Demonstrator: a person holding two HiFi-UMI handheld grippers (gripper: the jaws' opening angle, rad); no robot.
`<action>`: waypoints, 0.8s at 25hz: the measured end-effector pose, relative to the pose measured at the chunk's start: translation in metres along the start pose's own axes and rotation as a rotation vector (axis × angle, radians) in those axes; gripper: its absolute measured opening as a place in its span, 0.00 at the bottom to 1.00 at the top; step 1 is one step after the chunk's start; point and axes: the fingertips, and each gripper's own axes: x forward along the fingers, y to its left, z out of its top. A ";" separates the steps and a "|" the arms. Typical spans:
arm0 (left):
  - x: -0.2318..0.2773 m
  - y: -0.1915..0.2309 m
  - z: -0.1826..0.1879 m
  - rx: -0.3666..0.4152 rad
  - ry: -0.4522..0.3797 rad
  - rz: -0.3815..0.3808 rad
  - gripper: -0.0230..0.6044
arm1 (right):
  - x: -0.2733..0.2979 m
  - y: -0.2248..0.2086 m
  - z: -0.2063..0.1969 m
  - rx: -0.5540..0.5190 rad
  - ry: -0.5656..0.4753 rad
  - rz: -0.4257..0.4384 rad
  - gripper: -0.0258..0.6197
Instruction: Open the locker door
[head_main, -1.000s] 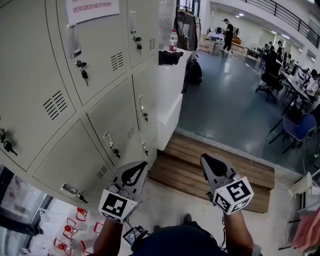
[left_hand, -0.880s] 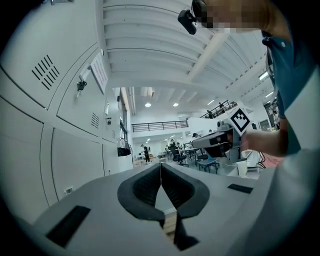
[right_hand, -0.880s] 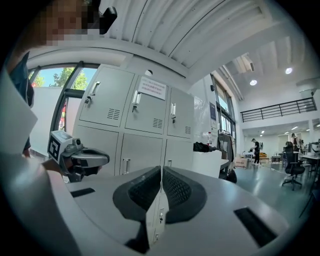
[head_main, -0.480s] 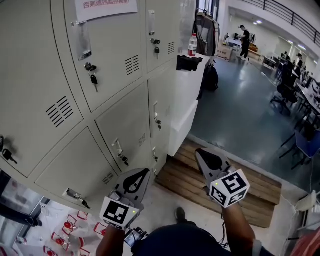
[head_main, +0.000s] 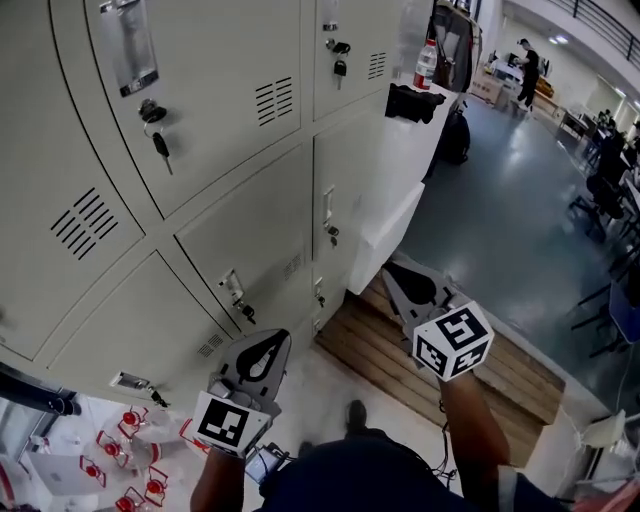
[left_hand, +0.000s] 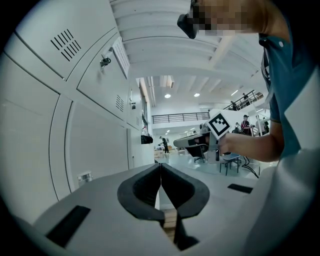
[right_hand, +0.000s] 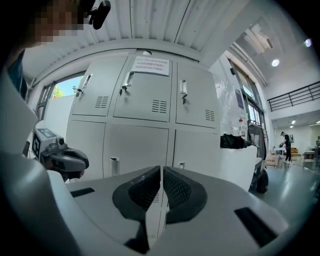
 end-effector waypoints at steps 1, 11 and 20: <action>0.004 0.003 -0.002 -0.002 0.005 0.012 0.06 | 0.011 -0.006 -0.002 0.001 0.003 0.016 0.10; 0.041 0.023 -0.033 -0.043 0.092 0.115 0.06 | 0.115 -0.054 -0.025 0.012 0.013 0.140 0.10; 0.062 0.038 -0.064 -0.082 0.159 0.185 0.06 | 0.202 -0.067 -0.059 0.025 0.058 0.223 0.12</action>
